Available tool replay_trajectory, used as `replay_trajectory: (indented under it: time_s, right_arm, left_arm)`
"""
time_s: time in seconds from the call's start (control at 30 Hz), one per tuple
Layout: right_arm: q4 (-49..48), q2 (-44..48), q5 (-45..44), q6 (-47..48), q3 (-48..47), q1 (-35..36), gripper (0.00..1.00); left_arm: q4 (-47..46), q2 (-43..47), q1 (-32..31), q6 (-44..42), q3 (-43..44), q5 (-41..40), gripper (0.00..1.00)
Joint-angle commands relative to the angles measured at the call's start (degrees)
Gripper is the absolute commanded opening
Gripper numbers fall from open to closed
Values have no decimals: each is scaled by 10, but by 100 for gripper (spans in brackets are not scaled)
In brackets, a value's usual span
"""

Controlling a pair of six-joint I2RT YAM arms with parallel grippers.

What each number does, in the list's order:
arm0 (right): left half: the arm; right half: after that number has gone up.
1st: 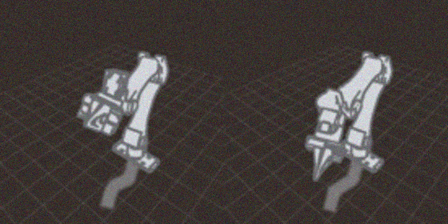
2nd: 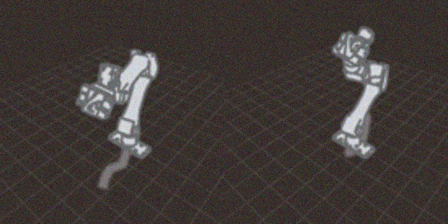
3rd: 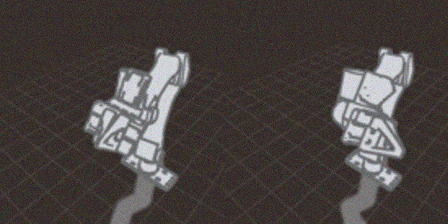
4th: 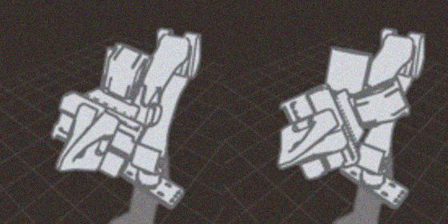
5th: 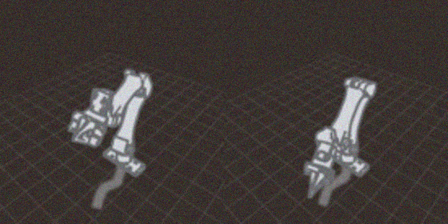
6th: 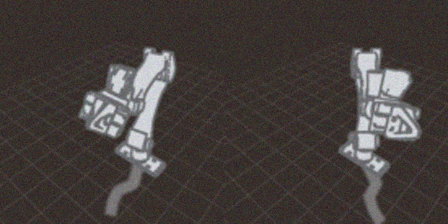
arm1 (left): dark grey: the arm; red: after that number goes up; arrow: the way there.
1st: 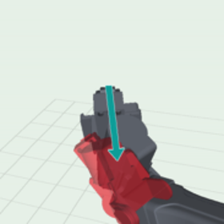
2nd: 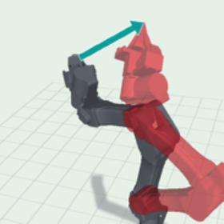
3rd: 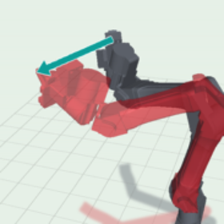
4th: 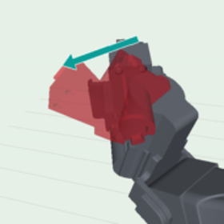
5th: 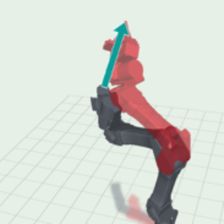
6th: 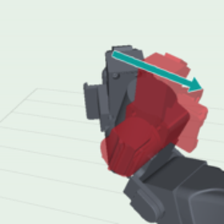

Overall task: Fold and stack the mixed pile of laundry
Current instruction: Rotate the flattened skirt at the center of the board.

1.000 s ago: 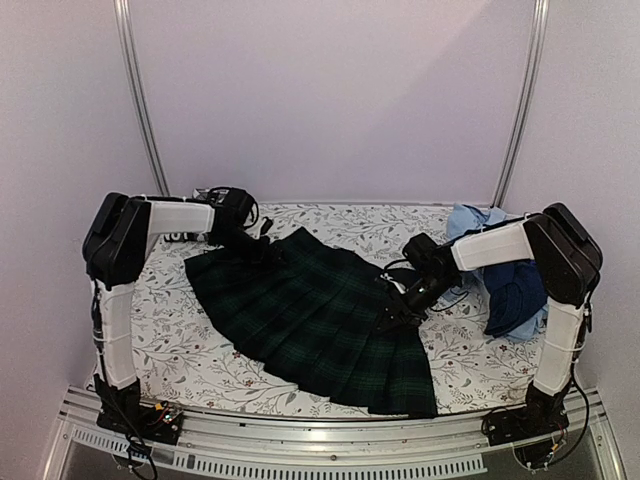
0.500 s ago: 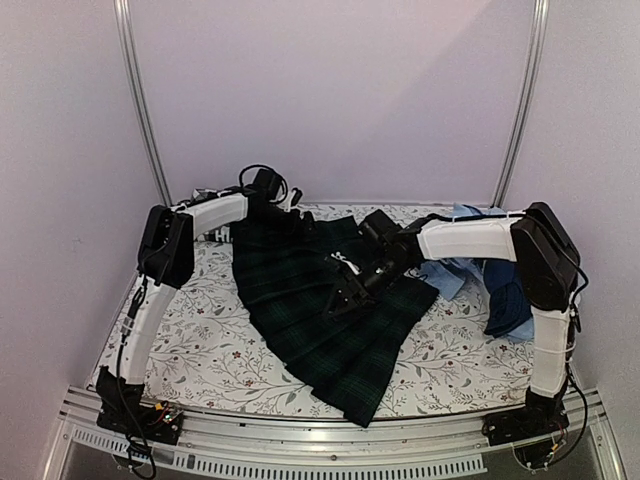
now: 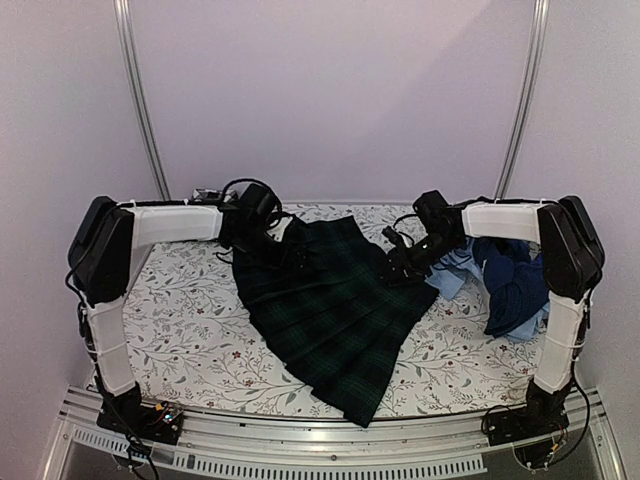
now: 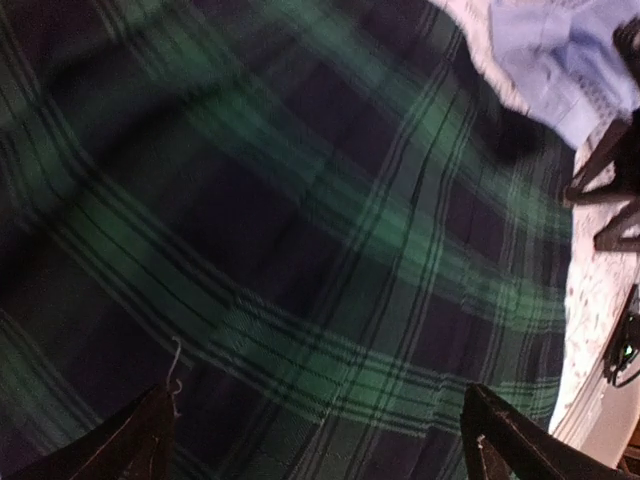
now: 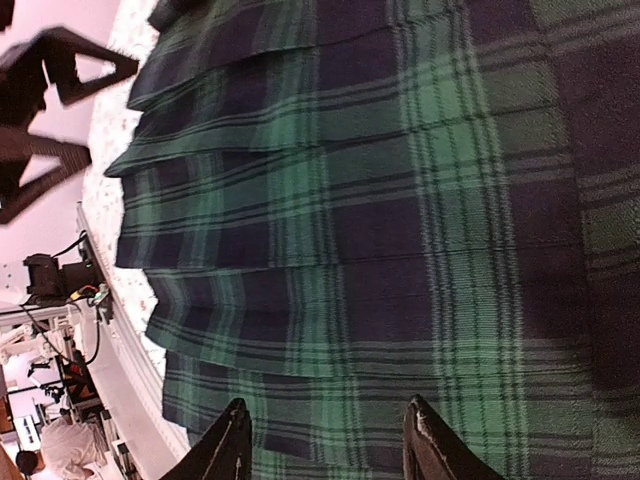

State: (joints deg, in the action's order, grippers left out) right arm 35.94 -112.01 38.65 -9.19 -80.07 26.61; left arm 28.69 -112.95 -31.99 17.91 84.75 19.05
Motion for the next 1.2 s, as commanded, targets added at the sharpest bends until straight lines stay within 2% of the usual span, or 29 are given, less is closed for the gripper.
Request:
replay_trajectory:
  time_s: [0.0, 0.2, 0.37, 0.43, 0.57, 0.67, 0.73, 0.83, 0.97, 1.07, 1.17]
  right_arm:
    - [34, -48, -62, 25, -4, 11, 50]
    - [26, -60, -69, 30, 70, 20, 47]
    - [6, -55, -23, 16, 103, 77, 45]
    - [1, -61, 8, 7, 86, 110, 46]
    - [-22, -91, 89, -23, 5, 156, 47]
    - [-15, -105, 88, -34, -65, 164, 47]
    - [-9, -98, 62, -32, -88, 163, 48]
    - [-33, -49, 17, -4, -67, 163, 50]
    - [-124, 72, -54, 60, 60, 164, 51]
    - [-126, 123, -105, 137, 107, 165, 51]
    - [-125, 147, -129, 178, 139, 166, 49]
  left_arm:
    - [-20, -17, -9, 36, -74, -14, 100]
    - [-22, -104, -4, 34, -33, -36, 100]
    - [30, -220, 28, 3, 109, -68, 100]
    - [58, -265, 47, -10, 199, -80, 100]
    - [82, -321, 87, -25, 327, -87, 100]
    - [81, -312, 105, -26, 378, -60, 100]
    - [79, -281, 103, -35, 377, -43, 100]
    - [63, -198, 93, -59, 301, -28, 100]
    - [-31, -25, 87, -65, 73, 5, 100]
    - [-92, 110, 69, -72, -112, 31, 100]
    - [-127, 243, 17, -90, -251, -3, 99]
